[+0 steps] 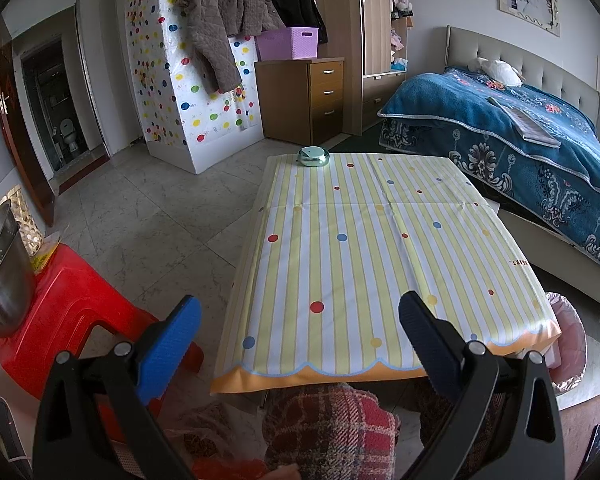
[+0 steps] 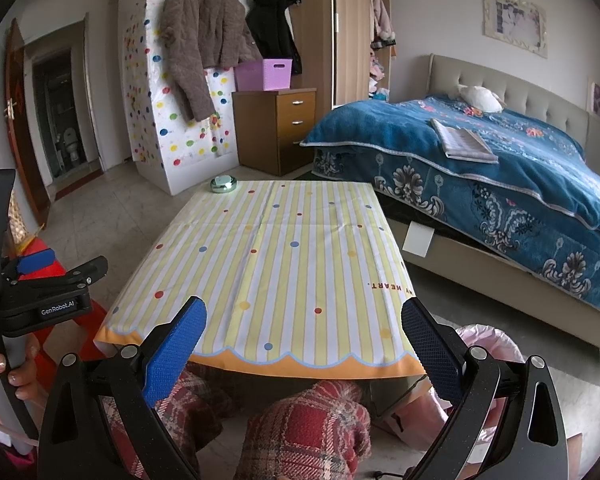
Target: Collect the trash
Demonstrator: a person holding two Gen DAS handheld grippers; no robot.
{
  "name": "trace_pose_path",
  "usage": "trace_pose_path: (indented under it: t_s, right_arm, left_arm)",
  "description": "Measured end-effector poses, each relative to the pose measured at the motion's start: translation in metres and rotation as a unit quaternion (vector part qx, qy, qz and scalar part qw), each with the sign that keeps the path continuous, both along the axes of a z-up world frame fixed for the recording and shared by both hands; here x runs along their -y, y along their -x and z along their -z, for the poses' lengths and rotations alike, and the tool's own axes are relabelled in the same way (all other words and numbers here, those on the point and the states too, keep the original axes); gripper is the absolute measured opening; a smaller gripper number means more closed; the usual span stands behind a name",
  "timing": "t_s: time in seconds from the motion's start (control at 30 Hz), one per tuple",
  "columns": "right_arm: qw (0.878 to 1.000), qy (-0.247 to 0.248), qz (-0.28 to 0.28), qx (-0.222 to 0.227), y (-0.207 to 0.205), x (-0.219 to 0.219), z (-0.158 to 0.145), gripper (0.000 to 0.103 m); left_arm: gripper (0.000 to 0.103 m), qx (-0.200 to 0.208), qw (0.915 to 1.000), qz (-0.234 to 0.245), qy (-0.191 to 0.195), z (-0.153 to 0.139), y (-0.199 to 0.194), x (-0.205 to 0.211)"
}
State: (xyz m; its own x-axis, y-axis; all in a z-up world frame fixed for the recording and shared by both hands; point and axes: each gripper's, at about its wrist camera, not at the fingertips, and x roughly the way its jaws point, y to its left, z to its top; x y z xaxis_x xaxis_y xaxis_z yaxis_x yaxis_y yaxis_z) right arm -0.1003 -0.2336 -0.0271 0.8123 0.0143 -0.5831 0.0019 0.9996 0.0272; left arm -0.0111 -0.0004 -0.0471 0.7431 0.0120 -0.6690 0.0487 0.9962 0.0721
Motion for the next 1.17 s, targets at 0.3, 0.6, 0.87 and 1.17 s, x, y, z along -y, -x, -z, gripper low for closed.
trace_pose_path:
  t_s: [0.3, 0.6, 0.87, 1.17]
  right_arm:
    - [1.000, 0.000, 0.001, 0.000, -0.0013, 0.0002, -0.0002, 0.097]
    - [1.000, 0.000, 0.001, 0.000, -0.0013, 0.0003, 0.0000, 0.097]
    - [1.000, -0.001, 0.002, -0.001, -0.0008, 0.0010, 0.0001, 0.097]
    - [1.000, -0.002, 0.005, -0.002, 0.0031, 0.0047, 0.0043, 0.097]
  left_arm:
    - [0.096, -0.001, 1.0000, 0.000, 0.001, -0.0001, 0.0003, 0.0003]
    - [0.096, 0.000, 1.0000, 0.000, 0.000, -0.0004, 0.0006, 0.0007]
    - [0.096, 0.005, 1.0000, 0.002, -0.005, -0.0008, 0.0021, 0.0018]
    - [0.096, -0.007, 0.9999, 0.008, -0.013, 0.0016, -0.0025, 0.0058]
